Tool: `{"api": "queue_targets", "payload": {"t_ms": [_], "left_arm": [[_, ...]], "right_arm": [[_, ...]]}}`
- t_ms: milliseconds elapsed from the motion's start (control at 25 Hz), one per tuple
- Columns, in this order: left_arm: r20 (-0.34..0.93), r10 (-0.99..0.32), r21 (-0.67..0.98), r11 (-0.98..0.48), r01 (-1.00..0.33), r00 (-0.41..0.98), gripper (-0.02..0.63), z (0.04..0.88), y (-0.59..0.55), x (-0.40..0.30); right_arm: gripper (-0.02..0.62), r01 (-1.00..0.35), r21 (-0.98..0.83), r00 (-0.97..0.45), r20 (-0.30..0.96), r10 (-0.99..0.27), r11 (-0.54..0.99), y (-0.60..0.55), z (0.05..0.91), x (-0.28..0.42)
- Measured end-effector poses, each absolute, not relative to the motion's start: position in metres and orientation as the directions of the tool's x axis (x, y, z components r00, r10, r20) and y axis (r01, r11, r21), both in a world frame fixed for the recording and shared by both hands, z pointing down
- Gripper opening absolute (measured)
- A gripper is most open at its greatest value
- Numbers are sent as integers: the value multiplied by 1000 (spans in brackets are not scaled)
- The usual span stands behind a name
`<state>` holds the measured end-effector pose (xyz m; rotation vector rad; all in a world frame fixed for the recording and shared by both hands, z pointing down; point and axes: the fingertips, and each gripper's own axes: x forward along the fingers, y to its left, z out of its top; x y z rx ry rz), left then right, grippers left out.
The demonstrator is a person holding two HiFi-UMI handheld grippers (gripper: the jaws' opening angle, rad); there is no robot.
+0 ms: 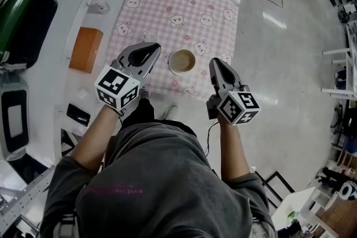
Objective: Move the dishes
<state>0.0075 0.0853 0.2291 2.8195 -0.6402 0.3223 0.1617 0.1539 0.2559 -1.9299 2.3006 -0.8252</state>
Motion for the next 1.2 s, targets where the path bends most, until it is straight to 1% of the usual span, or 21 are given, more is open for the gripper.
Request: {"api": "queue_targets", "payload": {"t_ms": [200,440,760,1200], "left_arm": [[266,-425,177,-861,-477,865,14,230,111,10],[272,-427,170,-861,-479,863,14,231,128,8],[280,-371,180,-886,-428,885,14,236,142,-4],[264,-309,167,-918,-359,914,12,229,148,-41]], "right_arm": [[18,-904,-407,-268,296,-917,133,173,253,163],[17,-902,-407,-277,299,-913,141,187,254,159],[17,-910,-402,-241,311,-920,102,204,251,136],[17,-921,-387,-168,306,-937,38,215,241,94]]}}
